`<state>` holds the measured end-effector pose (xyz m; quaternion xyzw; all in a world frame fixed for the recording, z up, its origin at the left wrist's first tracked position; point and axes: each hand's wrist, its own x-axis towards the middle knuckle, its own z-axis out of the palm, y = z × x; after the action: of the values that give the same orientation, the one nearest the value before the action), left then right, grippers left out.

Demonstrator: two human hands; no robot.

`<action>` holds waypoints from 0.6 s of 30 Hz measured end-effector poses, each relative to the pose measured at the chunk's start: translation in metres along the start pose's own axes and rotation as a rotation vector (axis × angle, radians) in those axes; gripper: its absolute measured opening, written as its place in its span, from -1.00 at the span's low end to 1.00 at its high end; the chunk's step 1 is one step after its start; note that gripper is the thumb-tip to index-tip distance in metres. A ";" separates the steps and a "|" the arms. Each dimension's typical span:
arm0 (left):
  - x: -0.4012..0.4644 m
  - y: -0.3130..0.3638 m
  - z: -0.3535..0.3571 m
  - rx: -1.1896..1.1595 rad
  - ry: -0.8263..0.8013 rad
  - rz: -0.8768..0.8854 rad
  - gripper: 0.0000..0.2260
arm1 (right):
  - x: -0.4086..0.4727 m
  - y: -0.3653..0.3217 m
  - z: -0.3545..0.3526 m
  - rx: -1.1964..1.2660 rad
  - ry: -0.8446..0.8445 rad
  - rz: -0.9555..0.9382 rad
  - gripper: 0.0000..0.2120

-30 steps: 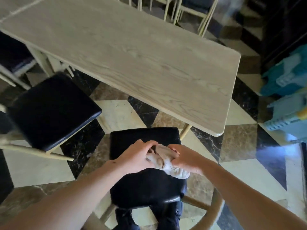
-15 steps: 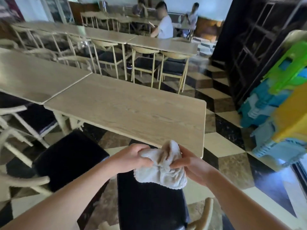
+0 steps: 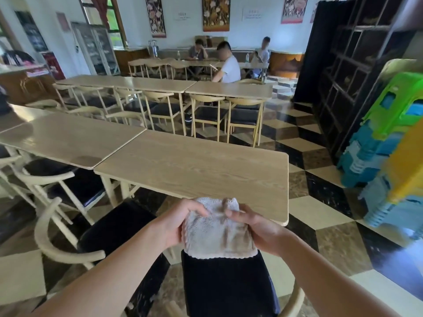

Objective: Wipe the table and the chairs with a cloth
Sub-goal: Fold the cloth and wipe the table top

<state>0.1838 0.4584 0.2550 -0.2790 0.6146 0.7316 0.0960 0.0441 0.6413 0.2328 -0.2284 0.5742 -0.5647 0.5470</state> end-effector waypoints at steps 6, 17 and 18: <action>-0.008 0.027 -0.065 0.188 -0.110 0.031 -0.45 | 0.013 -0.063 0.039 -0.789 -0.008 -0.018 -0.71; 0.019 -0.011 -0.214 -0.120 0.202 -0.237 -0.28 | 0.145 -0.068 0.122 -0.064 0.088 -0.044 -0.64; 0.018 -0.015 -0.221 -0.179 0.100 -0.298 -0.20 | 0.155 -0.070 0.131 0.009 0.096 -0.057 -0.67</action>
<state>0.2404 0.2471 0.2132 -0.4104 0.5028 0.7464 0.1474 0.0889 0.4346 0.2692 -0.2147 0.5907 -0.5928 0.5036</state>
